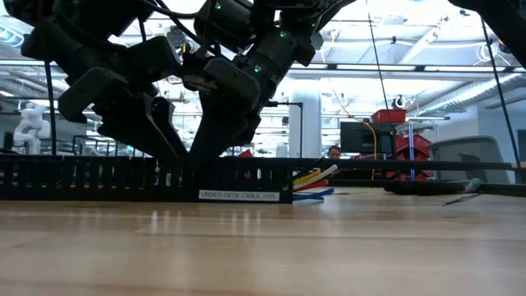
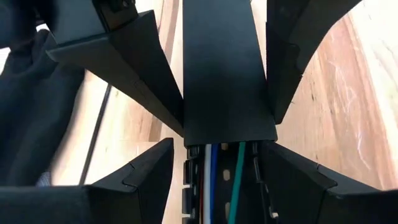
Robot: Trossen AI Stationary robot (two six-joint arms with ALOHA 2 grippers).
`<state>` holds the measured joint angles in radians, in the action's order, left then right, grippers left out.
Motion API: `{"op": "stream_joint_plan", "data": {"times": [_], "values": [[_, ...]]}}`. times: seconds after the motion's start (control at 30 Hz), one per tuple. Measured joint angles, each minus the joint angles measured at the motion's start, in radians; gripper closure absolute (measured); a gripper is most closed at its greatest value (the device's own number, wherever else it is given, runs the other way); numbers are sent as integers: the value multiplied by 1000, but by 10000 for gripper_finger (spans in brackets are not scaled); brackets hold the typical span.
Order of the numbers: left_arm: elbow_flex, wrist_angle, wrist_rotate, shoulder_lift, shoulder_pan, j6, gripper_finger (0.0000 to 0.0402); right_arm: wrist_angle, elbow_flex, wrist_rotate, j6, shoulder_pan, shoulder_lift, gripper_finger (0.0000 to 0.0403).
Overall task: Ziptie cables
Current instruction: Close the cable duct
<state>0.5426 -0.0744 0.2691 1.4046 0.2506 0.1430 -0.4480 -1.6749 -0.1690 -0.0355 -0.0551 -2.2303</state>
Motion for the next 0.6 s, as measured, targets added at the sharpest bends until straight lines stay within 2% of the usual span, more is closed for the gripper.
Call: {"op": "stream_joint_plan", "data": {"times": [0.23,0.6], "values": [[-2,23,-4,-26,-6,-48,171,11,0,18,-13,0,0,160],[-2,53,-85,-46,-11,64,171,7,2,10,-9,-1,-1,160]]}}
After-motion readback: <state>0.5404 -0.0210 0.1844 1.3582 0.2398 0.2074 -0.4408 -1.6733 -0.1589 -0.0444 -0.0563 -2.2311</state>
